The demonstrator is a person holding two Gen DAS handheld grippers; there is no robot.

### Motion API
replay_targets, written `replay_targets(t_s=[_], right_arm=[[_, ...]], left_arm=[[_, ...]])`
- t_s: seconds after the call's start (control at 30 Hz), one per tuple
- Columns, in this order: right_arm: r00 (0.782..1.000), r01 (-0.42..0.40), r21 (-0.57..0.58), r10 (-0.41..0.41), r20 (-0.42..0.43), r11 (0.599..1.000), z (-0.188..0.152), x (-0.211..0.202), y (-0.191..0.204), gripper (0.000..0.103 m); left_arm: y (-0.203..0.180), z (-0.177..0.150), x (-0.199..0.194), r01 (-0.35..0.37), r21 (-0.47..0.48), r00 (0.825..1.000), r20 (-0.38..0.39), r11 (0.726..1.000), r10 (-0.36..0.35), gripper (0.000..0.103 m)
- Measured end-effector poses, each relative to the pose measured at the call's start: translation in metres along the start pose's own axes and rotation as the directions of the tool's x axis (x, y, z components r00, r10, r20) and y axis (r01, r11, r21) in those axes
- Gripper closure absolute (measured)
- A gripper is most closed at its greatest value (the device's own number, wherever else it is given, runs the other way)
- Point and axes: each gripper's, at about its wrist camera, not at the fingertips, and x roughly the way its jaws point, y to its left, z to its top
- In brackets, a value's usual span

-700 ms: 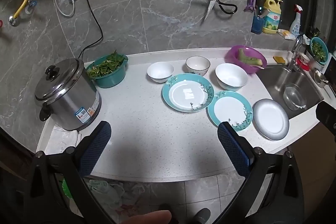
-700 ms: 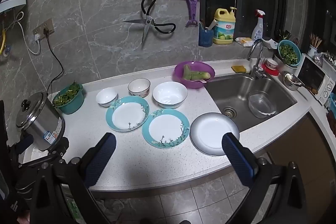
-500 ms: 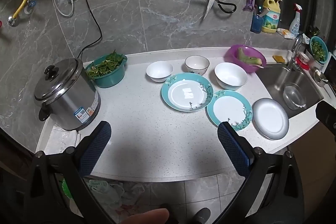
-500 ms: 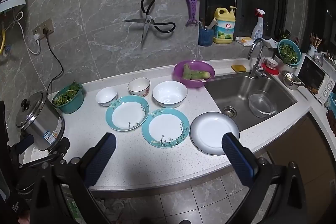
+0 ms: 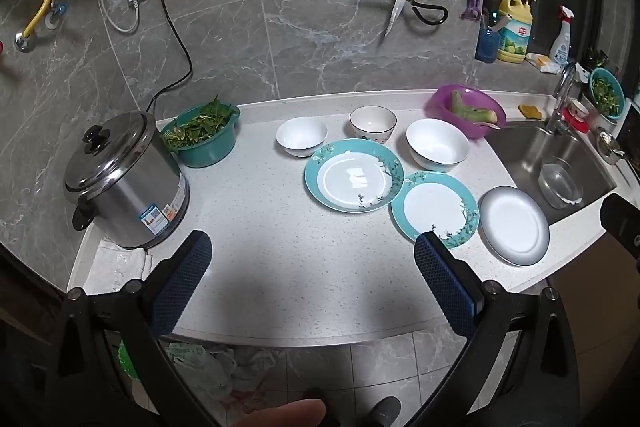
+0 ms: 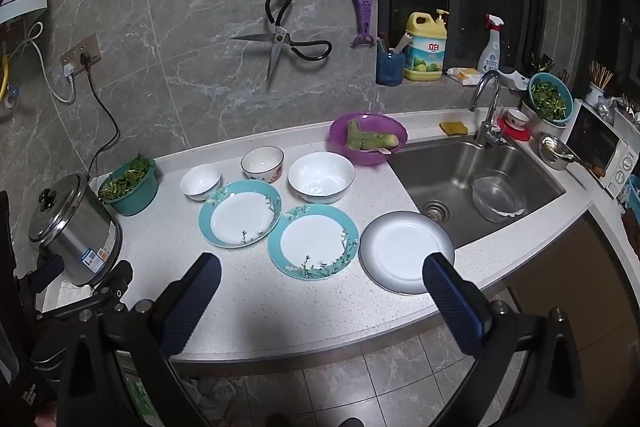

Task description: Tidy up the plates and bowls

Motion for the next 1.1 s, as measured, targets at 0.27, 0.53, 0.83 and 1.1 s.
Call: replay_targets(t_s=[0.27, 0.53, 0.83, 1.1], right_arm=[[1.000, 0.000, 0.001, 0.000, -0.002, 1.000, -0.0009, 0.0002, -0.0023, 0.000], [1.000, -0.003, 0.002, 0.003, -0.003, 1.000, -0.0011, 0.0008, -0.0058, 0.000], [1.000, -0.008, -0.002, 0.008, -0.004, 1.000, -0.0041, 0.0033, -0.0067, 0.000], [1.000, -0.007, -0.002, 0.007, -0.005, 1.000, -0.0037, 0.0038, -0.0057, 0.000]], left_arm=[[-0.0096, 0.0023, -0.0005, -0.002, 0.005, 1.000, -0.005, 1.000, 0.002, 0.000], [-0.0111, 0.0006, -0.0011, -0.002, 0.005, 1.000, -0.005, 1.000, 0.002, 0.000], [-0.0109, -0.0004, -0.0006, -0.001, 0.006, 1.000, -0.004, 1.000, 0.001, 0.000], [-0.0126, -0.0018, 0.0003, 0.000, 0.005, 1.000, -0.006, 1.000, 0.000, 0.000]])
